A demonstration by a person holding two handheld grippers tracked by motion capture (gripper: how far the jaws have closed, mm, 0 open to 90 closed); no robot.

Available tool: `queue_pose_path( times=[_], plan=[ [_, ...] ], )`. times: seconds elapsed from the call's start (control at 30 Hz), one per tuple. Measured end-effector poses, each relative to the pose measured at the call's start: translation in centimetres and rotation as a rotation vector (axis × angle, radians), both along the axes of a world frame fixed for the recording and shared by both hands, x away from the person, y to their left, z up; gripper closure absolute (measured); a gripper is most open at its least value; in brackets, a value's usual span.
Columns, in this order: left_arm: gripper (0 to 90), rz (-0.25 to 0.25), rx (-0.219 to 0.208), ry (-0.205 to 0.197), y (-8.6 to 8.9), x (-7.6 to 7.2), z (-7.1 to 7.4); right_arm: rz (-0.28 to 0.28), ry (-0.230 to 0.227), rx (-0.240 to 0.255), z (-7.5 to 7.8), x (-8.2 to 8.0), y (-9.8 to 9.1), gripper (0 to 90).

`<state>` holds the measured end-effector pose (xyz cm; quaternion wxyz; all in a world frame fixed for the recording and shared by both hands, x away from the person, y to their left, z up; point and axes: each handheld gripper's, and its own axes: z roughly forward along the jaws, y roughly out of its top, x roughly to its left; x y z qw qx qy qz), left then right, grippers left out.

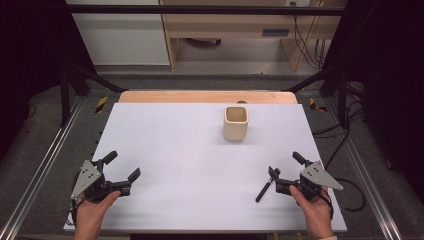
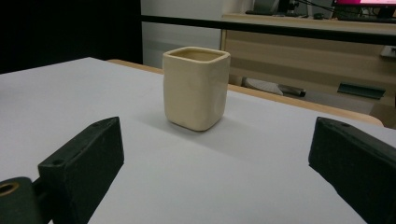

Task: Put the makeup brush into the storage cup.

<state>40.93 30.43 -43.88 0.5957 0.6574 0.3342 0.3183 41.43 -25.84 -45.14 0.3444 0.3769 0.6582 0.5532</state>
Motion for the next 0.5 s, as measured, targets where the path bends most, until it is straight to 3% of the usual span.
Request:
queue_pose_path(
  times=[0.5],
  plan=[
    [0.6, 0.024, -0.007, 0.001, -0.05, -0.88, 0.23, 0.013, 0.101, -0.012, -0.05, -0.11, 0.97, 7.2]
  ],
)
